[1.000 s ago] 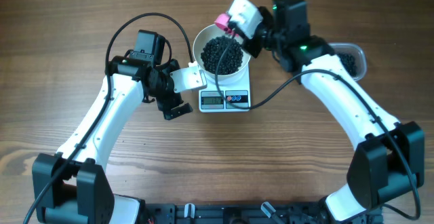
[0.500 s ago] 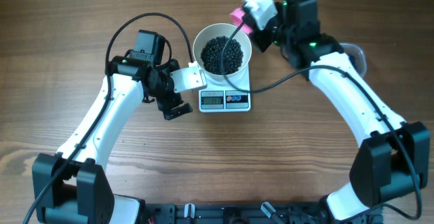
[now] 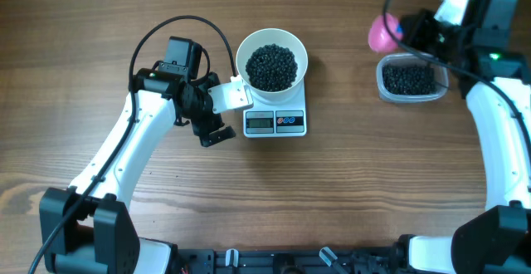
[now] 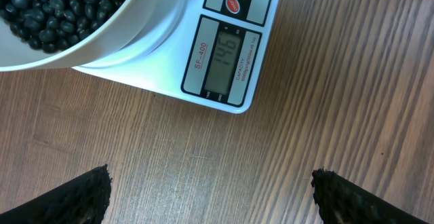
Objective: Scoop item into bowl and weigh 150g on scale
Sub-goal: 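Lift the empty scoop away from the bowl back to the tub, then lower the pink scoop into the bean tub and scoop a few beans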
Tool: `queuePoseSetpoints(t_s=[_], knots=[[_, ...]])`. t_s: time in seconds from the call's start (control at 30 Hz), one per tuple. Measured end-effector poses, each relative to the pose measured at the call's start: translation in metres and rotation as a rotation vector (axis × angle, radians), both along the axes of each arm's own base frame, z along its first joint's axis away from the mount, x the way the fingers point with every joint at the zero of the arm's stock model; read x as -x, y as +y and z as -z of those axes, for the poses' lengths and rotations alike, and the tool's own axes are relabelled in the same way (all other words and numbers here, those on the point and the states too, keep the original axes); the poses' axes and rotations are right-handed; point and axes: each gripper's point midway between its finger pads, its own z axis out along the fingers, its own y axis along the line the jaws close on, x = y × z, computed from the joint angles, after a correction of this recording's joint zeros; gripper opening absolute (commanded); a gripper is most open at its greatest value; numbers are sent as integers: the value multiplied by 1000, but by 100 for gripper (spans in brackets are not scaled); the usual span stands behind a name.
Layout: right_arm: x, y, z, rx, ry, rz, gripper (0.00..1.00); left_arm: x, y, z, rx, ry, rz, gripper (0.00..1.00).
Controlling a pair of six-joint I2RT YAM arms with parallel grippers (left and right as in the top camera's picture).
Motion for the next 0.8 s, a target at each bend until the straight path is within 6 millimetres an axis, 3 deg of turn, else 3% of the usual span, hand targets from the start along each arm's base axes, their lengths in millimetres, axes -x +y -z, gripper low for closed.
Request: queuePoseSetpoints(t_s=[0.17, 0.4, 0.53, 0.7, 0.8], knots=[[27, -15, 28, 44, 156, 37, 4, 0, 0, 0, 0, 1, 0, 100], [39, -22, 51, 143, 214, -12, 4, 0, 0, 0, 0, 0, 0, 100], [38, -25, 74, 201, 258, -73, 4, 0, 0, 0, 0, 1, 0, 100], [22, -39, 114, 290, 297, -114, 4, 0, 0, 0, 0, 1, 0, 100], [20, -44, 119, 323, 307, -114, 4, 0, 0, 0, 0, 1, 0, 100]])
